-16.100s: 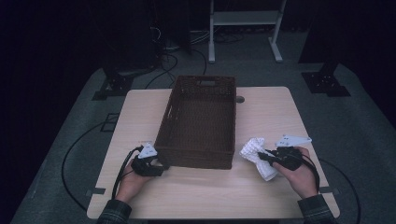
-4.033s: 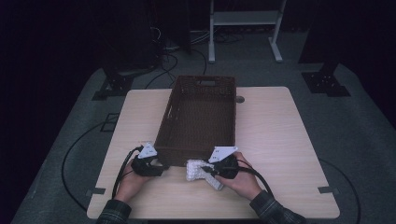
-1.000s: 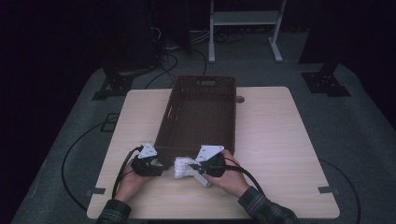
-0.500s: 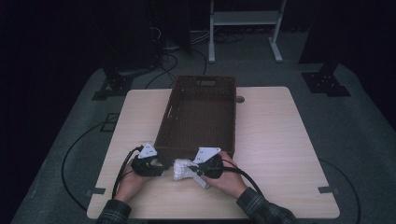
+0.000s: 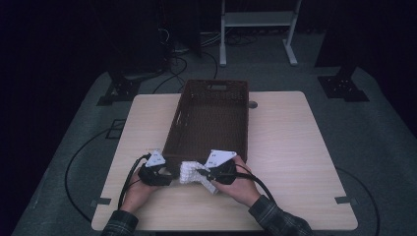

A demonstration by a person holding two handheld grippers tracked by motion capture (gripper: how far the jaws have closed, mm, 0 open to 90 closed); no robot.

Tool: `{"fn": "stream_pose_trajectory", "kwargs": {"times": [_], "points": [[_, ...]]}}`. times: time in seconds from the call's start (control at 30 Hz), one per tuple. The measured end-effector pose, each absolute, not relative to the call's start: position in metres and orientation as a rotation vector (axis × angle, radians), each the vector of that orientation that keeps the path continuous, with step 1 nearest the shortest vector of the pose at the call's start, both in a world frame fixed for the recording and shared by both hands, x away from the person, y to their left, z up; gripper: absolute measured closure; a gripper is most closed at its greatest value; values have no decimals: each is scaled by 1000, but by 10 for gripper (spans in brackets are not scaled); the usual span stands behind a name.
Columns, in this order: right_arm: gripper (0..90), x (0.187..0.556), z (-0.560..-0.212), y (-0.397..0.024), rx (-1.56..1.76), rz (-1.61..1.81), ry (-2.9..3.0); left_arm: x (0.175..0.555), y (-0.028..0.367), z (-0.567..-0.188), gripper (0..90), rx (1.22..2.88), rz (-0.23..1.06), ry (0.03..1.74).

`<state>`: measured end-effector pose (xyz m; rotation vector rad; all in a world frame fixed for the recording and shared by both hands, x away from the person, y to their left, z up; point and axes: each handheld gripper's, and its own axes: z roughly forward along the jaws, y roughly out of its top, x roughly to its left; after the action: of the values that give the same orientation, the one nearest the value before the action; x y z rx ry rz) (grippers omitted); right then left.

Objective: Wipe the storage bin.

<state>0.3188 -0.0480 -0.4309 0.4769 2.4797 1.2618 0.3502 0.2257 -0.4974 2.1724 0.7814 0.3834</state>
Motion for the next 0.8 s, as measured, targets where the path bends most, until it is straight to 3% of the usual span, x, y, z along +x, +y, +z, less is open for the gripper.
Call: {"fn": "stream_pose_trajectory", "kwargs": {"times": [0.8], "points": [[790, 320, -454, -27, 450, 1170, 2530, 350, 226, -497, 381, 2173, 385, 780]]}}
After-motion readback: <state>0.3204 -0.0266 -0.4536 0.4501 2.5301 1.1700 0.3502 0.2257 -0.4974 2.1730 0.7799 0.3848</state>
